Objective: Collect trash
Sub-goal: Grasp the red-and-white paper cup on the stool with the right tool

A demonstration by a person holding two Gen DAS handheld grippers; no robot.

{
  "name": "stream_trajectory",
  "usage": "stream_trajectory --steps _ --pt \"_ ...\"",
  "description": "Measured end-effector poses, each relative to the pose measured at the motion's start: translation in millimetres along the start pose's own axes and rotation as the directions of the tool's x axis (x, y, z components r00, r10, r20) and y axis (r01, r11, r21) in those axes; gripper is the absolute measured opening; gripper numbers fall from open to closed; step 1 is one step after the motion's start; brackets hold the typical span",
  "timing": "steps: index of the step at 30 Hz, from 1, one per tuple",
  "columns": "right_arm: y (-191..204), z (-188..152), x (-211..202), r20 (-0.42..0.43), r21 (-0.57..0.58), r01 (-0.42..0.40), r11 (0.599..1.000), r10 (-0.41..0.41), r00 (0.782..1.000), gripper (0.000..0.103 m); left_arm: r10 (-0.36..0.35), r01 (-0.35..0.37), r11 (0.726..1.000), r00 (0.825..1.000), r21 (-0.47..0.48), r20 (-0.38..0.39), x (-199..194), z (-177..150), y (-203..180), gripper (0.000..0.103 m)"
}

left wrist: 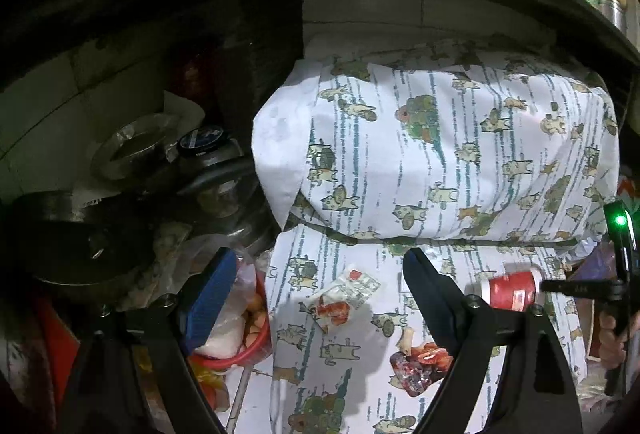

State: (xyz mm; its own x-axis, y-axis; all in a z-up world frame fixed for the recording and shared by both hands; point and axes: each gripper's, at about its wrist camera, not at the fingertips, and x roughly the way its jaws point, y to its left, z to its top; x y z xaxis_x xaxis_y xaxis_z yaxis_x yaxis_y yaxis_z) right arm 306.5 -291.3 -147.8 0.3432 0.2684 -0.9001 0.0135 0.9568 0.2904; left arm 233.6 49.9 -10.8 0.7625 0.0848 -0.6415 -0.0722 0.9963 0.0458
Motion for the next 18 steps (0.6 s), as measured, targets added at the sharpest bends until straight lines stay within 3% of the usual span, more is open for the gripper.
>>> stream_trajectory --steps 4,8,10,12,18 --pt "-3 -17 -15 -0.038 -0.063 -0.008 0.998 0.006 0.999 0.004 -0.006 0.005 1.0 1.0 0.017 0.016 -7 -1 -5 0.087" --pt "-4 -29 -23 -0.092 -0.212 0.071 0.975 -0.092 0.992 0.004 -0.035 0.035 0.999 0.999 0.01 0.017 -13 -4 -7 0.087" --pt "-9 -34 -26 -0.13 -0.253 -0.011 0.967 -0.023 0.991 0.004 -0.037 0.037 0.999 0.999 0.001 0.021 -15 -4 -6 0.087" --pt "-10 -37 -23 -0.146 -0.261 -0.032 0.965 -0.007 0.989 0.004 -0.033 0.033 0.999 0.999 -0.01 0.02 -15 -5 -6 0.087" --pt "11 -26 -10 -0.017 -0.259 0.042 0.965 -0.048 0.999 0.006 -0.06 0.06 0.997 0.998 -0.039 -0.001 -12 -9 -10 0.087"
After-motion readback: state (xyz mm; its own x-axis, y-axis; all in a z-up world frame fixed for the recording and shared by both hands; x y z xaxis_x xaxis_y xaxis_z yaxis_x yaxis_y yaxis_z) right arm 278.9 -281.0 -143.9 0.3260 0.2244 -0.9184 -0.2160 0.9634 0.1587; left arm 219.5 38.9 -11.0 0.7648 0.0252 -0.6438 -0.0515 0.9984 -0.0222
